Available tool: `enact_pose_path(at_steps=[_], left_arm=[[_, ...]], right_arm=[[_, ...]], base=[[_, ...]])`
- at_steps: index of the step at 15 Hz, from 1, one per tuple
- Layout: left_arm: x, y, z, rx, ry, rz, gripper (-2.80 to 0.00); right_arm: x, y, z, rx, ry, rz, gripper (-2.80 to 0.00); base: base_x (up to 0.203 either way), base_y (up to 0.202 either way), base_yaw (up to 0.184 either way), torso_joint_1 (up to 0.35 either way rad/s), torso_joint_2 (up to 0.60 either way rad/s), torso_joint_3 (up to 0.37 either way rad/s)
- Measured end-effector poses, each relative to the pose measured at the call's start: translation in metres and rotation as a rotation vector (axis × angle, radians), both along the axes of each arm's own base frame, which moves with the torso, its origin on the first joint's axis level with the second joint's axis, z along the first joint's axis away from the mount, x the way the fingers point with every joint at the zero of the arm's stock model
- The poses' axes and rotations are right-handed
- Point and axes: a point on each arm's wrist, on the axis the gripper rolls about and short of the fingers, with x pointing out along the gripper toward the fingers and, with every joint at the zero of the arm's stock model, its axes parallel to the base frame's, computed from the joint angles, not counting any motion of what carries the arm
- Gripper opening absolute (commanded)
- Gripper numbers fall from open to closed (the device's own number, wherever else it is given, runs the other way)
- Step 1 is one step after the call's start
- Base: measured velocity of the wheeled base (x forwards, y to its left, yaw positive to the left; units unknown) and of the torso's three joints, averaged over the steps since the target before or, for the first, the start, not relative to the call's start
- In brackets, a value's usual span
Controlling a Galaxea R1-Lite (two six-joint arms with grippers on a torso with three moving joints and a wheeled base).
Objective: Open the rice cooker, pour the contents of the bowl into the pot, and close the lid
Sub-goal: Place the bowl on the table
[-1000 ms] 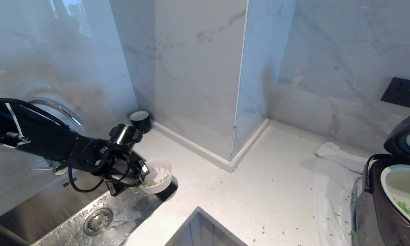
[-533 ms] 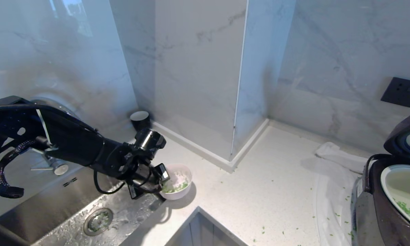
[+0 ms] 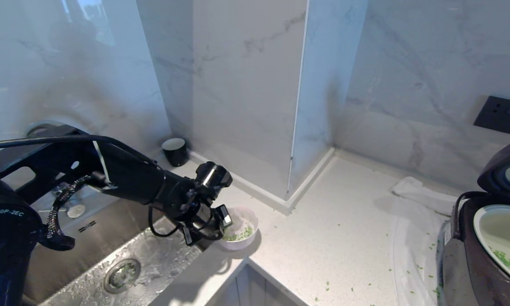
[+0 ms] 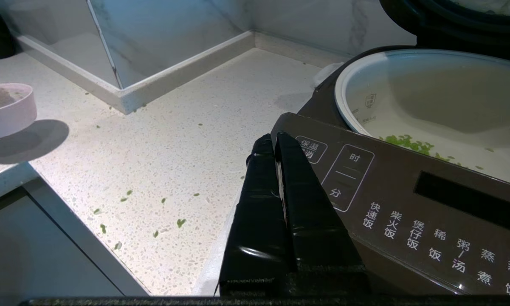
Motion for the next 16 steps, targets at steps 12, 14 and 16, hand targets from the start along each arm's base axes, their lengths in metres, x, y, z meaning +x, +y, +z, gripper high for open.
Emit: enact_pose_path(at_steps=[12,14,16], left_arm=[[0.007,-0.049,-0.030,0.057,-0.010,-0.051,-2.80],[0.008,-0.053,-0.032,0.064,-0.018,-0.052,-2.80],[0.010,-0.058,-0.031,0.063,-0.034,-0.053,-2.80]], right_arm=[[0.000,0.000,0.000,0.000,0.000,0.000,-2.80],[0.000,0.000,0.000,0.000,0.000,0.000,-2.80],[0.000,0.000,0.000,0.000,0.000,0.000,-2.80]], base=[[0.000,0.000,0.000,0.000,0.00,0.000],[0.000,0.000,0.000,0.000,0.00,0.000],[0.000,0.000,0.000,0.000,0.00,0.000]])
